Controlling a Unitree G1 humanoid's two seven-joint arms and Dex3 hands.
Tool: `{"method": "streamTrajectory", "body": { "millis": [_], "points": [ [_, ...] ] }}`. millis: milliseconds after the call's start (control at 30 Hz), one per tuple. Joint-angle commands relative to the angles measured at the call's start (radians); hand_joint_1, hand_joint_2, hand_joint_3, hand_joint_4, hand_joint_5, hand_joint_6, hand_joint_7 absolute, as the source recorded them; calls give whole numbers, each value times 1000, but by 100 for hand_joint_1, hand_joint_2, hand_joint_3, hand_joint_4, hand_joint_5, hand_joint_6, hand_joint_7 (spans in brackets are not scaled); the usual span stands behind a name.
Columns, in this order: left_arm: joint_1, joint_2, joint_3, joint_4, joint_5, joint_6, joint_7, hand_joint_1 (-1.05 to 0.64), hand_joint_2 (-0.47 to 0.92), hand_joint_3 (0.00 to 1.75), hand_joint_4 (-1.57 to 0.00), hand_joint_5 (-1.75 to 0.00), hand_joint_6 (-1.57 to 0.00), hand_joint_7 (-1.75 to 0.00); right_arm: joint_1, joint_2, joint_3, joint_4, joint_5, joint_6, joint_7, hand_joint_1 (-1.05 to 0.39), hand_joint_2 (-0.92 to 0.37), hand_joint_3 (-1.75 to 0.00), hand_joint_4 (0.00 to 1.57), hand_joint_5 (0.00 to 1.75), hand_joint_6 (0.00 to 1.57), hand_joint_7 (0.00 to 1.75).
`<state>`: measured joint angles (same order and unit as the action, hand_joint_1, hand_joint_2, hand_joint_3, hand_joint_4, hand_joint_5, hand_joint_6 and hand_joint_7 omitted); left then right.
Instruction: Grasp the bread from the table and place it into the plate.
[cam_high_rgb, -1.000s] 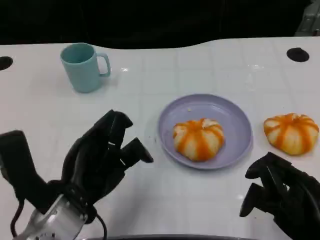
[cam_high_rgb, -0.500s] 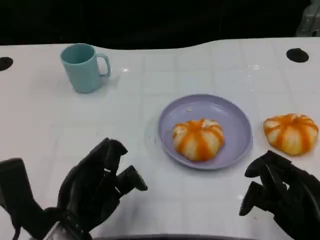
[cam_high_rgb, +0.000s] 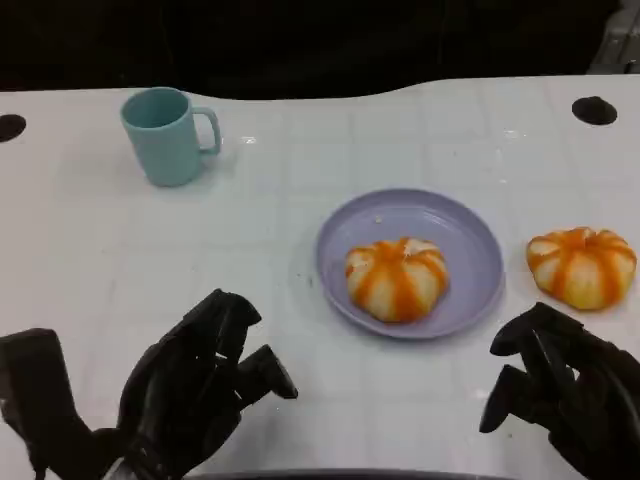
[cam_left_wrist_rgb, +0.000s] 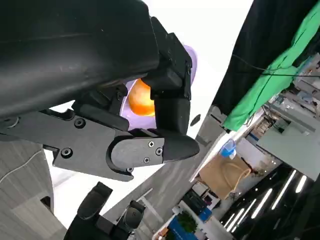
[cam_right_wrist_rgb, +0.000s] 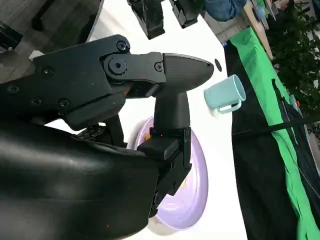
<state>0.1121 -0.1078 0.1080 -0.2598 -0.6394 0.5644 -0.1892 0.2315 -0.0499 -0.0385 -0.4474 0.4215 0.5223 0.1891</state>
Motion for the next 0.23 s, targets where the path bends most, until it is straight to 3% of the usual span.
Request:
{"method": "streamTrajectory", "body": {
  "millis": [33, 233],
  "points": [
    [-2, 13, 1, 4, 4, -12, -1, -56, 92, 43, -84, -175, -60, -175, 1, -16, -7, -7, -2, -12, 4, -45, -92, -41, 63, 175, 49, 161],
    [-8, 12, 0, 6, 7, -15, 1, -55, 92, 43, -85, -175, -62, -175, 0, -11, -12, 8, 4, -23, 12, -44, -92, -42, 63, 175, 49, 161]
  ]
}}
